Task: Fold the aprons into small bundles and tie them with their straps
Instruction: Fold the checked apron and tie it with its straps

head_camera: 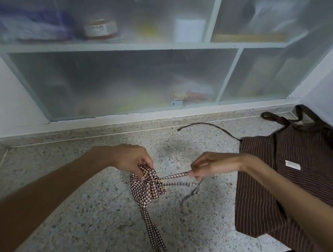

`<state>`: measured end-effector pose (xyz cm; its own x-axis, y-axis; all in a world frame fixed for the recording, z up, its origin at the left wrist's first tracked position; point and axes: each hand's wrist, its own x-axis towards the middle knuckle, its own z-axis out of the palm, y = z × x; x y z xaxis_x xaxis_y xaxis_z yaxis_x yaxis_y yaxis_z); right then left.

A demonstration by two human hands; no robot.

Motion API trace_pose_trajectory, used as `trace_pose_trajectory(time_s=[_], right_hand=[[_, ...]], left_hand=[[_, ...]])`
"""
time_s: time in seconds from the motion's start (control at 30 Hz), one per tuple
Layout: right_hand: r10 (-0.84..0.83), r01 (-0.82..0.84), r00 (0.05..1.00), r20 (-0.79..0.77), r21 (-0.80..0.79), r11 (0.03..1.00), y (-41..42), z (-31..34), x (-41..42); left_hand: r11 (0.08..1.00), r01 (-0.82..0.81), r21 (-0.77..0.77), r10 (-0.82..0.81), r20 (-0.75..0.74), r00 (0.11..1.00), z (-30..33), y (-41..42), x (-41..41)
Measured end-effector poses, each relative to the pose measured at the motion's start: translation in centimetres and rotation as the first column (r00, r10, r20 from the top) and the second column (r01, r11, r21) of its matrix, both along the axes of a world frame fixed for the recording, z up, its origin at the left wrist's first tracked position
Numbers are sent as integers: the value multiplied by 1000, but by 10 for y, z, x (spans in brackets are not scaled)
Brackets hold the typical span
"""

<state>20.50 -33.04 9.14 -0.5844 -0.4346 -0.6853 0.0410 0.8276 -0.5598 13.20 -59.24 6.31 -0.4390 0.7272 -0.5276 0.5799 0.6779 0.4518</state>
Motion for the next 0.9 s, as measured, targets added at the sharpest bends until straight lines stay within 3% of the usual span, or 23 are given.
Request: trace_pose_trajectory(time_s=[0.1,0.3,0.47,0.6,0.73,0.9], right_hand=[[-17,17,1000,-10,-12,1000,22,10,-1],[-163,152,986,-44,-188,970,48,11,-7],[-317,289,945,-84,-246,925,57,-18,-13],[-361,319,925,-120,-276,907,36,-37,-20],[-321,290,943,-93,-245,925,14,-54,-24],[-222,214,975,-17,-216,953,-4,-73,-23]], left_hand=[[994,70,-89,-75,-54,996,-1,-9,-2],[987,-20,156,-33,330,943,4,-13,3],[957,-10,289,-127,450,884,22,0,14],[915,6,404,-203,447,871,37,22,28],[927,8,375,-173,409,896,43,35,29],[928,141,346,-252,298,921,48,46,26]])
